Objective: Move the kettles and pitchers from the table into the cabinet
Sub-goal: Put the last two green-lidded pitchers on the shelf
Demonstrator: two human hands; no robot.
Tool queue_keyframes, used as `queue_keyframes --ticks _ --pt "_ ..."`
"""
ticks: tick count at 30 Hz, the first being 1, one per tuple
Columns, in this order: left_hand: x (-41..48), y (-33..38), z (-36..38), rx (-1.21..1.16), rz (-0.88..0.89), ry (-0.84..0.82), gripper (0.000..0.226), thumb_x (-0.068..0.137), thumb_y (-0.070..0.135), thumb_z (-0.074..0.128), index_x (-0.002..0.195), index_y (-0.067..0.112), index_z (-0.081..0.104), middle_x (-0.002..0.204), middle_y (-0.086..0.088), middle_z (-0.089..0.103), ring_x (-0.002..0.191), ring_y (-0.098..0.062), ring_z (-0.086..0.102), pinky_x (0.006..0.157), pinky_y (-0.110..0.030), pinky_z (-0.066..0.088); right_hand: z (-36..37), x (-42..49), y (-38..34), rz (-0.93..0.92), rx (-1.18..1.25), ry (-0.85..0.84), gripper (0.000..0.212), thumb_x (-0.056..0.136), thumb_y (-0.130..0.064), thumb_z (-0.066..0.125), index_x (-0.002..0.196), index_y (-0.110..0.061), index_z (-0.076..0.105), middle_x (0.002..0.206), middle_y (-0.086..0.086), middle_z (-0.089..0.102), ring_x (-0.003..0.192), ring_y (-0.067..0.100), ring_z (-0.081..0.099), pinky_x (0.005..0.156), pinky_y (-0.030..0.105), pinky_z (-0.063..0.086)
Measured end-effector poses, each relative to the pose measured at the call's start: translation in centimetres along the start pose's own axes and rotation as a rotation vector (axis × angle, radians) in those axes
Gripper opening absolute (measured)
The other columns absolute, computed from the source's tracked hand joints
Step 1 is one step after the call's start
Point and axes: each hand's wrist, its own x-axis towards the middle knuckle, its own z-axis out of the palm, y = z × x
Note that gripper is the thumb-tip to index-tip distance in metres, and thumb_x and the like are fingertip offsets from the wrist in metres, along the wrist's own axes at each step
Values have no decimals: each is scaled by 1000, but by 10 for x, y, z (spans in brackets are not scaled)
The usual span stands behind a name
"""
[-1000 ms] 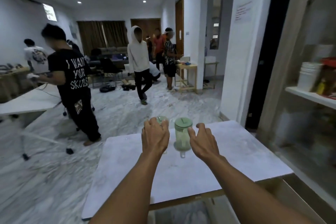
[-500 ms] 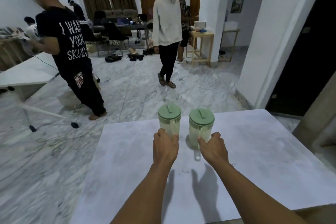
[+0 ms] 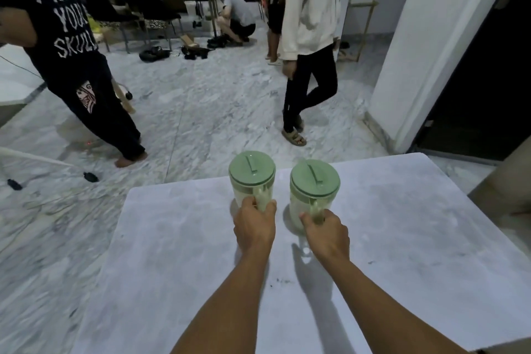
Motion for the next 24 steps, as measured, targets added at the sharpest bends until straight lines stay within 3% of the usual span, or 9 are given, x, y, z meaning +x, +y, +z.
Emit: queue_keyframes --ticks 4,8,11,17,22,24 --pt "-9 1 -12 -28 -9 -10 31 89 38 66 104 10 67 107 -10 72 102 -34 63 78 -32 40 -15 -8 -4 20 60 51 41 93 -44 55 115 -11 64 115 12 68 110 36 59 92 37 44" --pt "-39 16 -33 -124 1 -45 34 91 37 63 102 5 66 103 -13 71 93 -31 62 74 -31 41 -45 -35 -8 32 155 96 37 93 -43 50 106 -10 62 109 11 66 98 34 57 78 33 41" --pt "-73 34 -48 -274 19 -93 38 88 36 60 108 4 65 102 -12 73 94 -33 67 73 -32 45 -75 -67 -11 29 279 156 33 87 -40 47 91 -10 59 98 14 68 90 34 62 73 36 48" --pt "-175 67 -82 -490 184 -160 37 86 34 57 107 3 59 85 -9 72 73 -25 65 56 -29 41 -159 -149 -3 19 481 390 31 81 -37 49 91 -11 62 92 14 69 87 36 65 72 35 49" --pt "-273 103 -87 -561 321 -286 61 73 50 49 107 0 61 96 -15 72 75 -29 61 60 -33 40 -241 -219 24 -88 584 617 19 80 -33 54 72 -16 58 71 8 67 63 27 71 69 38 56" --pt "-311 120 -80 -586 385 -332 62 71 51 47 105 1 61 97 -16 71 79 -32 64 61 -36 43 -277 -243 32 -107 613 720 20 79 -34 56 73 -15 59 71 8 67 67 31 70 70 41 57"
